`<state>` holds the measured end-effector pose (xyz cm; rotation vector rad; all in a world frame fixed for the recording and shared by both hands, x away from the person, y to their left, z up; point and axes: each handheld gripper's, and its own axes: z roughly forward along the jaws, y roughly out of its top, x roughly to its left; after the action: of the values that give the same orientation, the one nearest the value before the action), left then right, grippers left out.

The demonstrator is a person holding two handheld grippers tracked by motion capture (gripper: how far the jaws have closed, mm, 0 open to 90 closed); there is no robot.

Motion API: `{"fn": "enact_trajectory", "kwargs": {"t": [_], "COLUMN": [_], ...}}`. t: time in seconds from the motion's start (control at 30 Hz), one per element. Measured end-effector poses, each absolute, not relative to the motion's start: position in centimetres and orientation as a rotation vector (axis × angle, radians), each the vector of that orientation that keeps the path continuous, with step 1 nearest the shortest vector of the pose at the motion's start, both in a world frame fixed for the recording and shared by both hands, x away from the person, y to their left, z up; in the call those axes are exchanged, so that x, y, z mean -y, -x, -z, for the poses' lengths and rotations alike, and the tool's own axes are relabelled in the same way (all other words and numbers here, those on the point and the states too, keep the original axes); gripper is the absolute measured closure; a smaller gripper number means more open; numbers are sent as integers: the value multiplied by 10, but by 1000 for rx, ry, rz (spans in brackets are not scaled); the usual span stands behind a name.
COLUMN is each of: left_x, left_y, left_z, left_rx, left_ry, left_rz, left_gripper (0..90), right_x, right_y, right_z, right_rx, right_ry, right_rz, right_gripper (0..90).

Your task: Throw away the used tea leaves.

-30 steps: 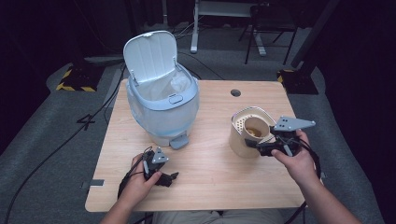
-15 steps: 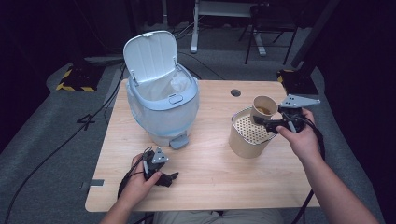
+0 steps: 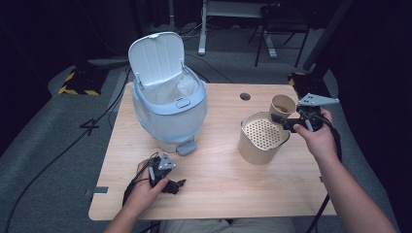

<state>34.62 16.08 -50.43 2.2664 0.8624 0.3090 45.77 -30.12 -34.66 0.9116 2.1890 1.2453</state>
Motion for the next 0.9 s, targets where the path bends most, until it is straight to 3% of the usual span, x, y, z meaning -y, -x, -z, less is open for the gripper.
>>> {"fn": "enact_trajectory", "kwargs": {"t": [0.9], "left_x": [-161], "left_y": [-346], "left_z": [504], "left_rx": [-863], "left_ry": [-2266], "left_rz": [-310], "left_gripper": [71], "right_x": [276], "right_y": [-444], "right_z": [343], "right_rx": [-2041], "right_ry": [-191], "right_rz": [-310], "right_gripper": [321]}}
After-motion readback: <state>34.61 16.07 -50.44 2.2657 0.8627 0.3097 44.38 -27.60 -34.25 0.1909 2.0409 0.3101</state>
